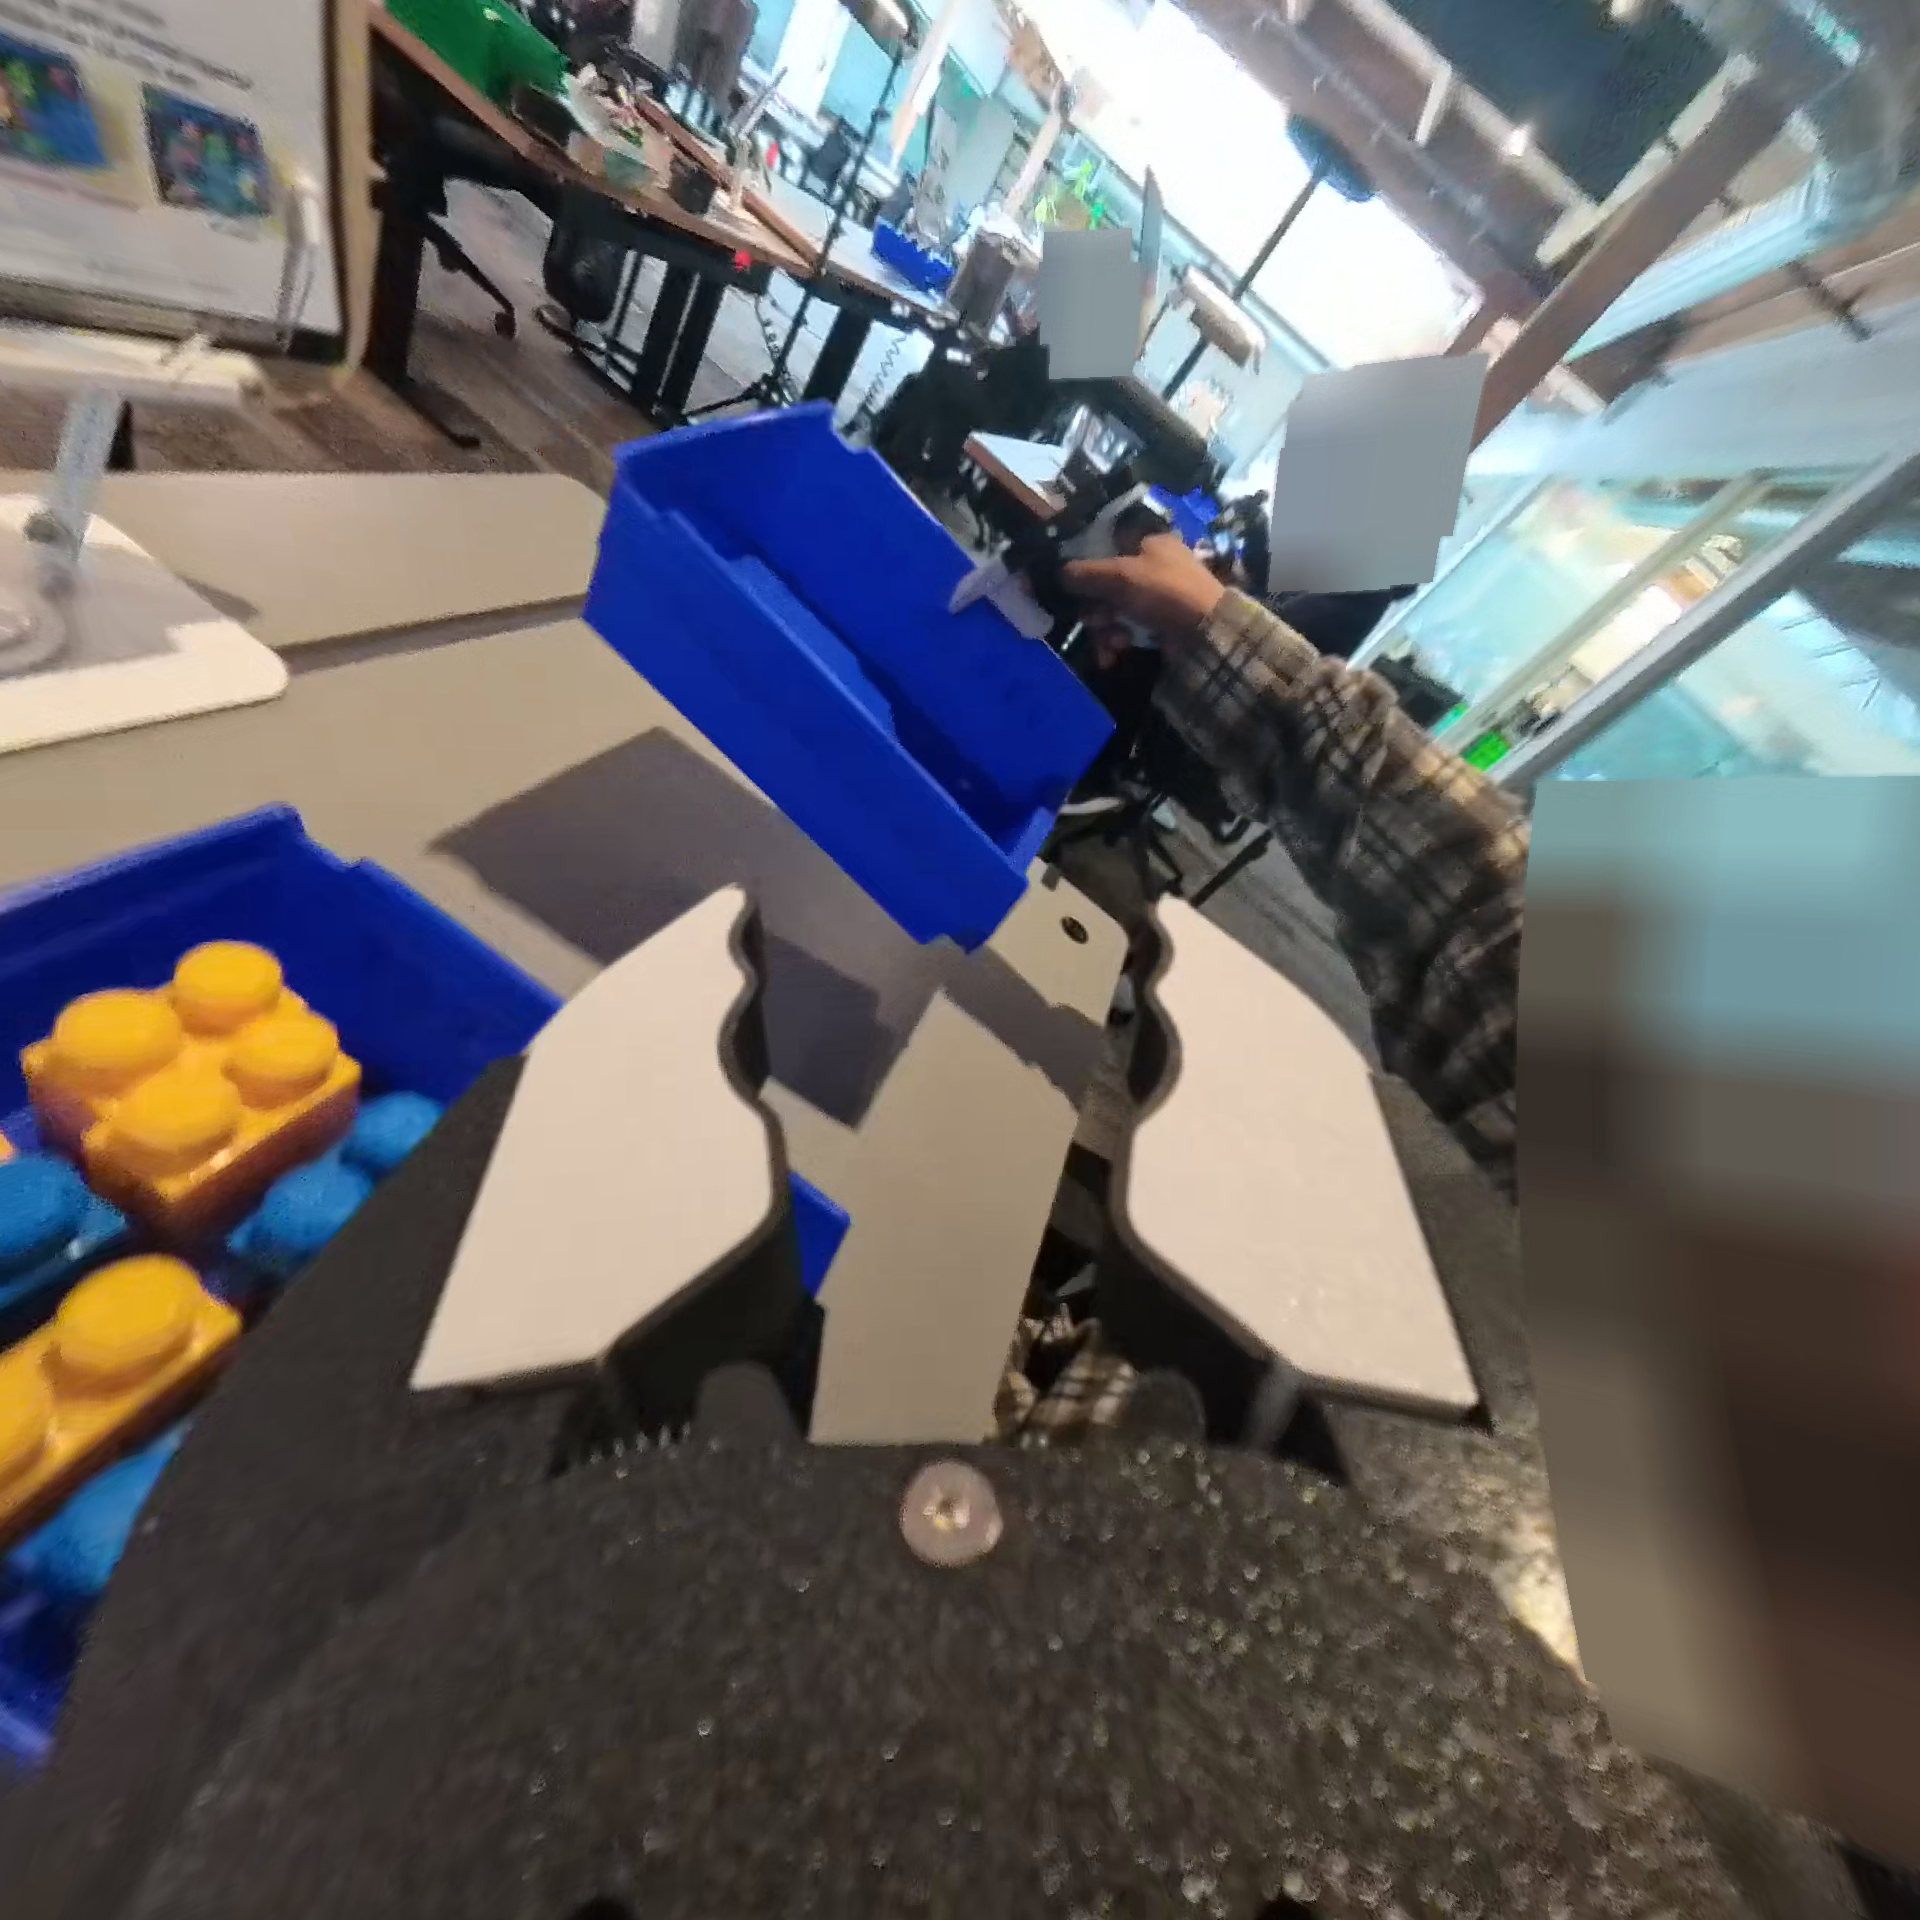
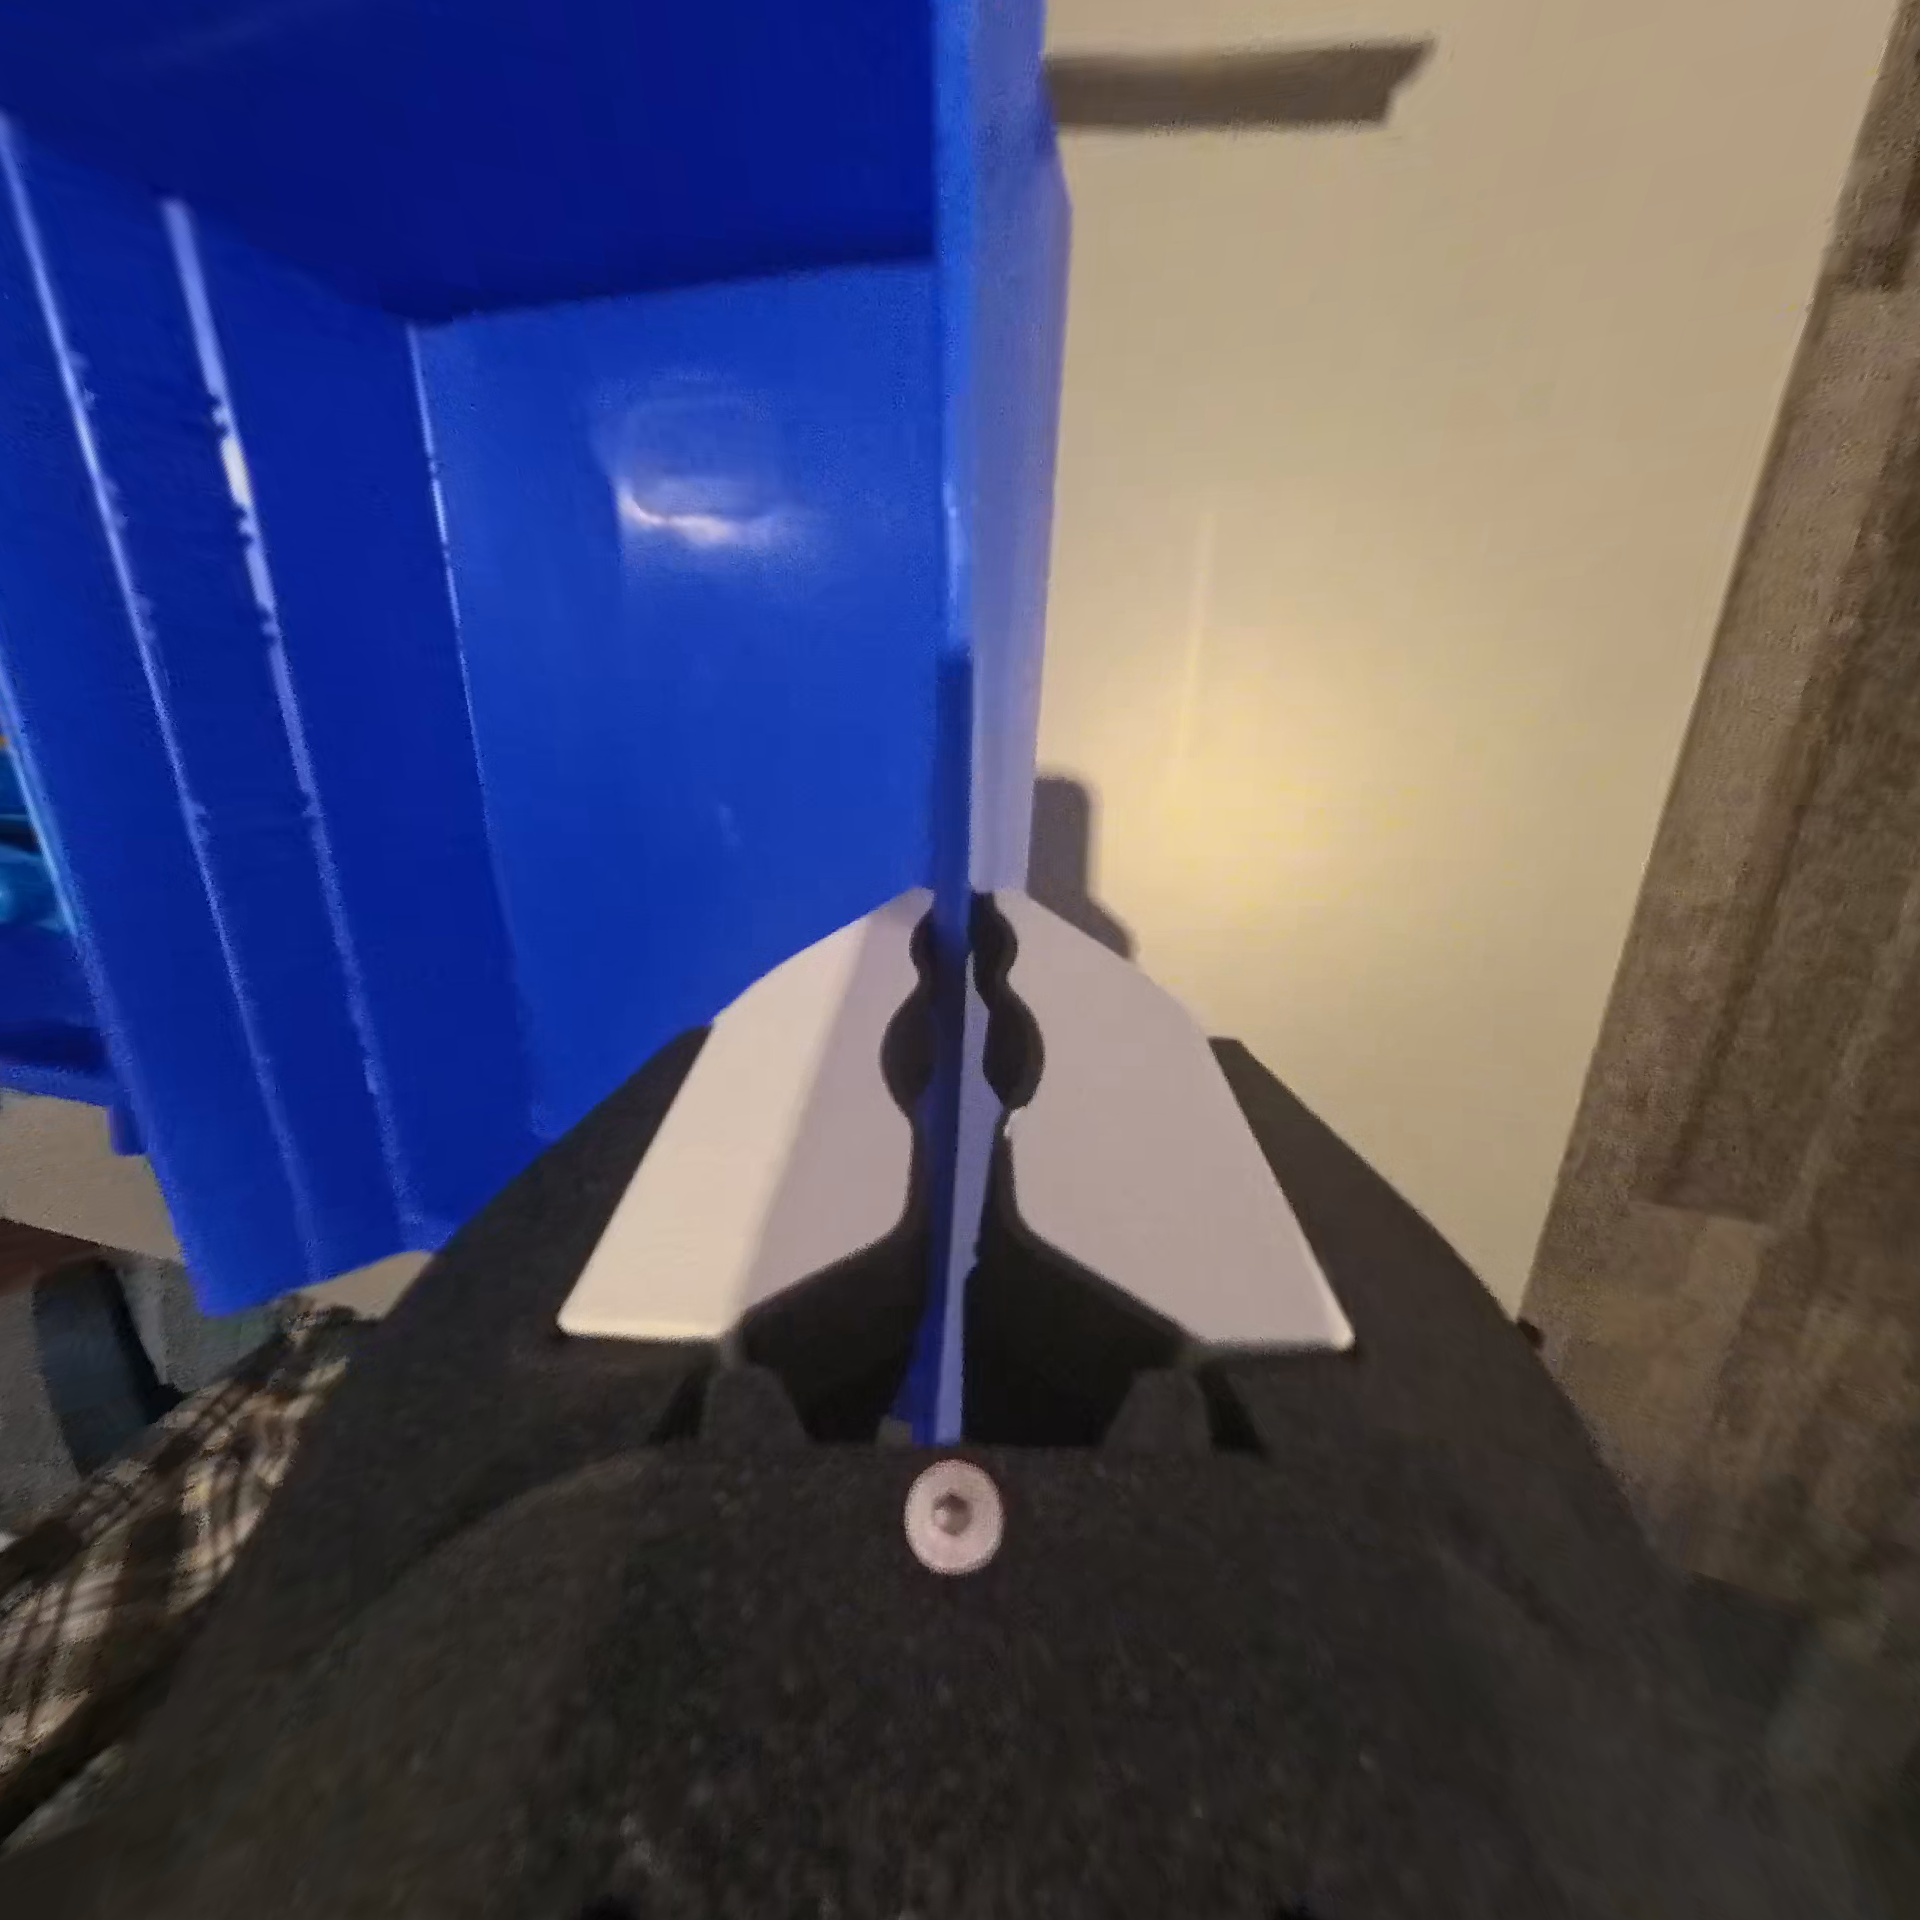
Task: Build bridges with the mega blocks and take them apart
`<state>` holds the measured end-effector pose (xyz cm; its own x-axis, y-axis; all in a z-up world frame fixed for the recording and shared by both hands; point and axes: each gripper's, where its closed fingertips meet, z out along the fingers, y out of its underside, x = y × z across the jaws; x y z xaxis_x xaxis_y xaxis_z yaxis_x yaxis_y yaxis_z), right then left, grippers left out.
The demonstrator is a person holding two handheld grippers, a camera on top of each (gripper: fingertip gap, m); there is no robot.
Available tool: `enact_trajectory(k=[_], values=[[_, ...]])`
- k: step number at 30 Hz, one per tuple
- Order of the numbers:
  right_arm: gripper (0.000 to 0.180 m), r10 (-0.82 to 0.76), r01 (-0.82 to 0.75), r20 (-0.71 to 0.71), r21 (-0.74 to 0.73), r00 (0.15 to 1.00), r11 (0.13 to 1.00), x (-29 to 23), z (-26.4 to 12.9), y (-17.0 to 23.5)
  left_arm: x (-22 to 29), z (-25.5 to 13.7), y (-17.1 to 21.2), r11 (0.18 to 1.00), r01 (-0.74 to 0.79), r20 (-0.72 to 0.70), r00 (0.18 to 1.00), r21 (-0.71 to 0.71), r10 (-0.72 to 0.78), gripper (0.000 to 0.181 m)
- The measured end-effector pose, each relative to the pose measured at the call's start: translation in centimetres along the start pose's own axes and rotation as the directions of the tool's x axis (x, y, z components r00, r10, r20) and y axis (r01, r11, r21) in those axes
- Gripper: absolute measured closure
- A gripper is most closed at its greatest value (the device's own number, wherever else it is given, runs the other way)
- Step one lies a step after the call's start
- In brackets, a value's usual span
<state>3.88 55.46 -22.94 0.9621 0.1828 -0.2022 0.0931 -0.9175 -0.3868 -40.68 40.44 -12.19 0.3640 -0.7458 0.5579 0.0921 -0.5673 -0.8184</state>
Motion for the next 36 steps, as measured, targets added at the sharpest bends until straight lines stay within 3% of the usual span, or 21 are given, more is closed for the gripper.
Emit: enact_trajectory(k=[8,15,28,36], values=[[0.175,0.101,-0.102,-0.015,-0.083,0.995,0.991,10.0,2.5,5.4,-2.6,-6.4,4.9,0.987,0.116,0.023,0.993,0.107,-0.119,0.117],[0.175,0.119,-0.126,-0.062,-0.135,0.991,0.983,15.6,4.3,8.3,-3.9,-7.0,7.2,0.984,0.138,0.057,0.988,0.117,-0.145,0.120],[0.175,0.124,-0.121,0.014,-0.134,0.992,0.984,18.6,6.6,9.4,-4.0,-5.7,8.1,0.986,0.139,0.089,0.985,0.087,-0.147,0.120],[0.173,0.043,-0.035,0.076,-0.100,0.996,0.994,18.8,6.8,9.5,-4.1,-4.8,8.4,0.987,0.143,0.090,0.985,0.069,-0.149,0.118]])
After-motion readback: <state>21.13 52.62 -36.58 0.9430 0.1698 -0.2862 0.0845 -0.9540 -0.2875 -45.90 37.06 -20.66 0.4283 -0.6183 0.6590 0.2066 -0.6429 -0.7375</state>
